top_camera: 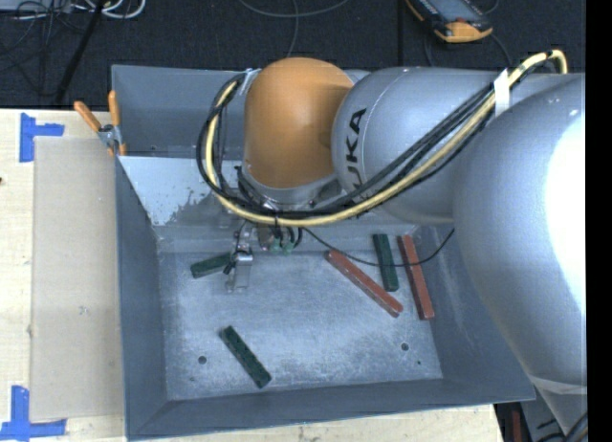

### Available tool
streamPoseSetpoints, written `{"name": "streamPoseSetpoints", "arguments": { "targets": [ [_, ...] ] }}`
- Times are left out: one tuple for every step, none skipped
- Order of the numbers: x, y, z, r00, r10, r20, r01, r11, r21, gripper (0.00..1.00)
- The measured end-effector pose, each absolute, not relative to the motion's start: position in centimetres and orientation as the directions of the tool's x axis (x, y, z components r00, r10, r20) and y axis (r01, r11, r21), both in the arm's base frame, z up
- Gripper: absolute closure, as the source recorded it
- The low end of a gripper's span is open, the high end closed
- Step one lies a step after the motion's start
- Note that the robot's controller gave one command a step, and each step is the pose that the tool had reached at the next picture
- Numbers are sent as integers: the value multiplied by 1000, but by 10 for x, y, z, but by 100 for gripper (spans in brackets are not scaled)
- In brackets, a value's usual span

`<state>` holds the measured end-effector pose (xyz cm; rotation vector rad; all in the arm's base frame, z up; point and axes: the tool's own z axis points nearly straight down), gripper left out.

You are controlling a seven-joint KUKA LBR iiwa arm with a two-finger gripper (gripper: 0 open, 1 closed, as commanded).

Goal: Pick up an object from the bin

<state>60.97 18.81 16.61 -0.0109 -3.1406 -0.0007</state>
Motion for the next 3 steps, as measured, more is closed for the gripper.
{"name": "streamPoseSetpoints", "arguments": {
  "targets": [
    [612, 171, 66, -998, -63, 8, -63, 998, -2, 0],
    [615, 172, 71, -998, -60, 0, -60, 998, 0, 100],
    [593, 149, 212, -974, -227, -9, -227, 974, 0, 100]
  ]
}}
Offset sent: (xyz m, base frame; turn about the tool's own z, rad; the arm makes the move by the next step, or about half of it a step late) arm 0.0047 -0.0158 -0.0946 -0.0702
